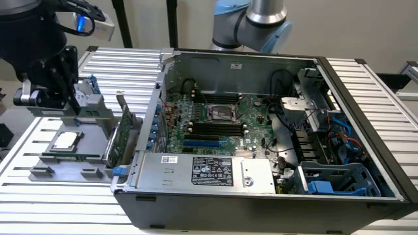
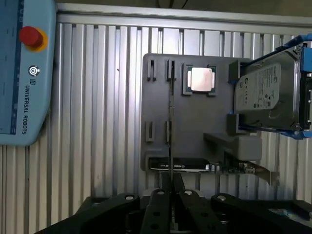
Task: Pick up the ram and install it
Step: 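Pick up the ram and move it above insertion slot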
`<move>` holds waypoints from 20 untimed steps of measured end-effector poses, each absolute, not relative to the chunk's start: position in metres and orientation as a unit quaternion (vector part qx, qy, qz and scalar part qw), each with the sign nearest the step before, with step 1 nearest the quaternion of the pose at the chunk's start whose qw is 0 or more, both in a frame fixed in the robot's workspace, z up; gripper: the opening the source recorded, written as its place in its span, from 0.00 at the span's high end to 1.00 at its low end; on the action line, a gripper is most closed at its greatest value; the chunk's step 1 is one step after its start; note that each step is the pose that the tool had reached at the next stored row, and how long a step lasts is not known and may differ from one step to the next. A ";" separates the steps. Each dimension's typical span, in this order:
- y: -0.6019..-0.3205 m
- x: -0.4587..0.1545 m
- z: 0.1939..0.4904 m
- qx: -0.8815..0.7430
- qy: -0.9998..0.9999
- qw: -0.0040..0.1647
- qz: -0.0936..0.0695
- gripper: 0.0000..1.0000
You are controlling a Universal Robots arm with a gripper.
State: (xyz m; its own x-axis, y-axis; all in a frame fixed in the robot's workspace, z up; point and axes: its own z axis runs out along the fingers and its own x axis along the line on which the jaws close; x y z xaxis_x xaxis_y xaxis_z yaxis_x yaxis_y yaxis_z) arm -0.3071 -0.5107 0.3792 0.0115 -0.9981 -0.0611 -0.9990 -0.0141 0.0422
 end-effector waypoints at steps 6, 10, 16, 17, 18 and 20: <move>-0.510 -0.282 0.388 -0.711 0.702 0.008 0.039 1.00; -0.509 -0.264 0.392 -0.711 0.702 0.009 0.040 1.00; -0.507 -0.237 0.394 -0.711 0.702 0.010 0.041 1.00; -0.507 -0.232 0.394 -0.711 0.702 0.011 0.041 1.00; -0.506 -0.228 0.394 -0.711 0.702 0.011 0.041 1.00; -0.505 -0.219 0.394 -0.711 0.702 0.011 0.041 1.00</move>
